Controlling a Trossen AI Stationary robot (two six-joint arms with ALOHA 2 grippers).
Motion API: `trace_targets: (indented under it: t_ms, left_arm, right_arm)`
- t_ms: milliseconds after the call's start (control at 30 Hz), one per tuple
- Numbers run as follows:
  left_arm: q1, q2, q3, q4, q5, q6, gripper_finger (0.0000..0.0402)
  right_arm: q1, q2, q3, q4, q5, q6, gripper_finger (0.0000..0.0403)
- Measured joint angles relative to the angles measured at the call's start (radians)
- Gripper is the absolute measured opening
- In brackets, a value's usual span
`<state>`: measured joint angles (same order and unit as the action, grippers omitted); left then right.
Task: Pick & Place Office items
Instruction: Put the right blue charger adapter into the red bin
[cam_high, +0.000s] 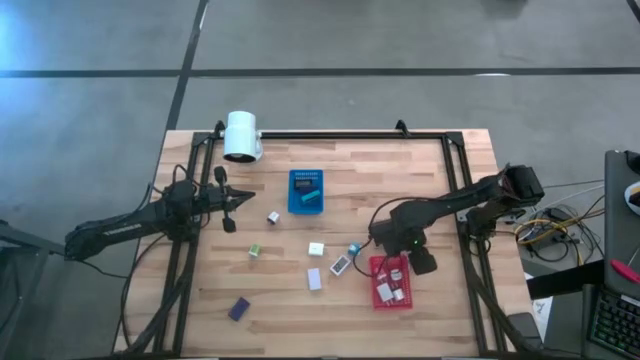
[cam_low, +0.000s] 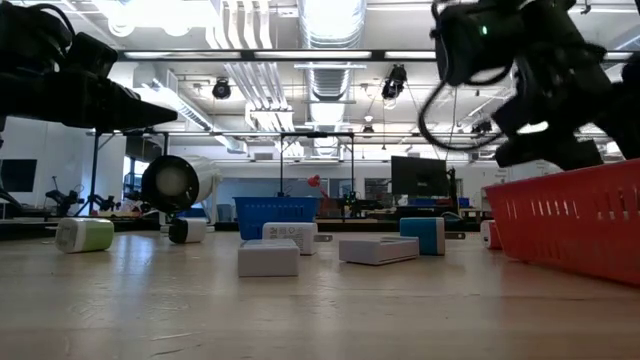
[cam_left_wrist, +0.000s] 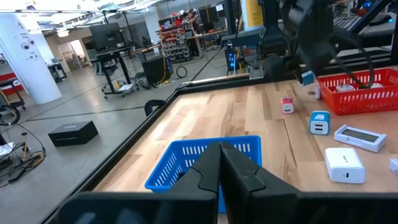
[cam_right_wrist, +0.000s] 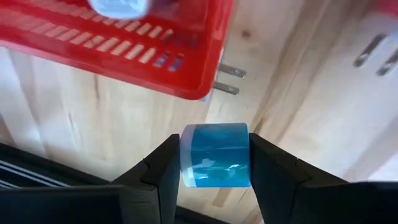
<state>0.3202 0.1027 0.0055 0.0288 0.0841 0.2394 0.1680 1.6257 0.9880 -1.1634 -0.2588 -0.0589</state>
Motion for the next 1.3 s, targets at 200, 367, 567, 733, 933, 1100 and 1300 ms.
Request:
trace_targets:
  t_ms: [200, 367, 567, 733, 933, 1100, 1300]
  left_arm:
    - [0.000, 0.000, 0.000, 0.000, 0.000, 0.000, 0.0012]
    - [0.000, 0.000, 0.000, 0.000, 0.000, 0.000, 0.0008]
    - [0.000, 0.000, 0.000, 0.000, 0.000, 0.000, 0.0012]
    - [0.000, 0.000, 0.000, 0.000, 0.000, 0.000, 0.0012]
    - [0.000, 0.001, 0.000, 0.000, 0.000, 0.000, 0.0008]
    - [0.000, 0.002, 0.000, 0.000, 0.000, 0.000, 0.0012]
    - [0.000, 0.002, 0.000, 0.000, 0.000, 0.000, 0.0011]
  right_arm:
    - [-0.002, -0.074, 0.092, -0.001, 0.002, -0.041, 0.0150]
    - [-0.041, -0.137, 0.221, 0.141, 0.006, -0.131, 0.0152]
    - [-0.123, -0.215, 0.273, 0.439, 0.013, -0.193, 0.0149]
    - [-0.198, -0.304, 0.232, 0.625, 0.018, -0.232, 0.0148]
    - [-0.264, -0.457, 0.092, 0.831, -0.014, -0.208, 0.0148]
    - [-0.280, -0.613, -0.114, 1.077, -0.057, -0.141, 0.0147]
    - [-0.280, -0.805, -0.354, 1.348, -0.051, -0.115, 0.0147]
